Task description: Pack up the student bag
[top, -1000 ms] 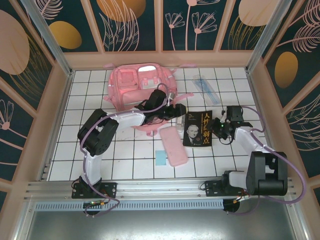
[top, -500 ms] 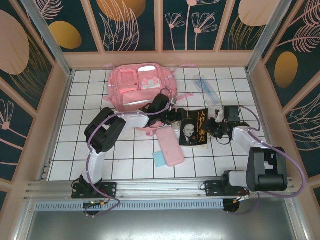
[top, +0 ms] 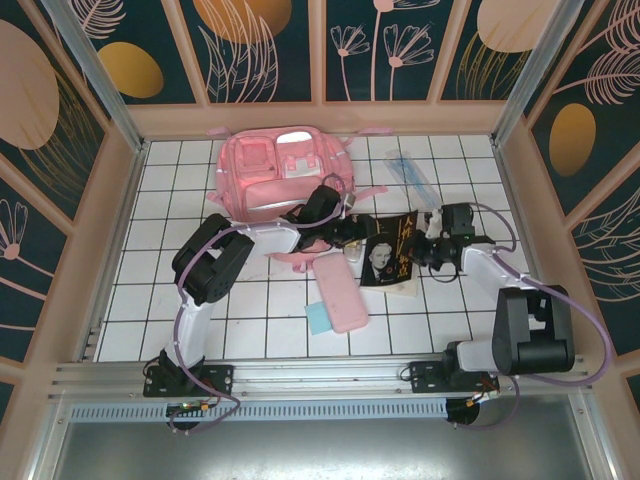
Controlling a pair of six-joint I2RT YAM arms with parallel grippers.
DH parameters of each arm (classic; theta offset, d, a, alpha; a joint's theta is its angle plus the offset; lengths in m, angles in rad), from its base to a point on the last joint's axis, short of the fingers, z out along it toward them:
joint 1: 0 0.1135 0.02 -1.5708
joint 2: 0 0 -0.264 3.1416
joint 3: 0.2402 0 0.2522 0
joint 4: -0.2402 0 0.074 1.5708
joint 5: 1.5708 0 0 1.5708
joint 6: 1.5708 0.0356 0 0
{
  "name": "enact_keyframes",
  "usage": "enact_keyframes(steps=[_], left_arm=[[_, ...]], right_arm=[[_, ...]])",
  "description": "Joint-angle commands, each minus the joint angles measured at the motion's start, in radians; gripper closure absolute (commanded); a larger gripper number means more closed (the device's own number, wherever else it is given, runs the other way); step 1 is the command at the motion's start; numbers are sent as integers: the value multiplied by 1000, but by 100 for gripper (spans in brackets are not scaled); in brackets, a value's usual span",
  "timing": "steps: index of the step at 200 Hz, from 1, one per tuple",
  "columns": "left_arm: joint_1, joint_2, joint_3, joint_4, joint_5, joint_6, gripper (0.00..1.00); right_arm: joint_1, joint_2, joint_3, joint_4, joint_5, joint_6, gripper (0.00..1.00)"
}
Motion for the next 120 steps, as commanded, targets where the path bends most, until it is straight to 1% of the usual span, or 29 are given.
enact_keyframes(steps=[1, 11, 24, 42, 50, 59, 76, 85, 120], left_arm=[[2, -44, 49, -50, 2, 50, 24], [8, -46, 55, -53, 8, 54, 23], [14, -48, 61, -60, 4, 60, 23], [19, -53, 66, -74, -8, 75, 23], [19, -53, 66, -78, -9, 77, 23], [20, -51, 67, -79, -7, 77, 23], [19, -50, 62, -79, -4, 72, 23], [19, -49, 57, -73, -3, 67, 23], [19, -48, 36, -38, 11, 38, 23]], right_arm=[[3, -50, 93, -76, 37, -23, 100], [3, -54, 119, -99, 37, -21, 91], [2, -56, 138, -114, 37, -22, 83], [3, -41, 136, -114, 61, -29, 74], [3, -26, 130, -112, 66, -30, 73], [3, -11, 119, -99, 68, -30, 74], [3, 8, 104, -81, 87, -24, 93], [3, 10, 98, -71, 86, -23, 100], [3, 1, 112, -63, 81, -17, 100]])
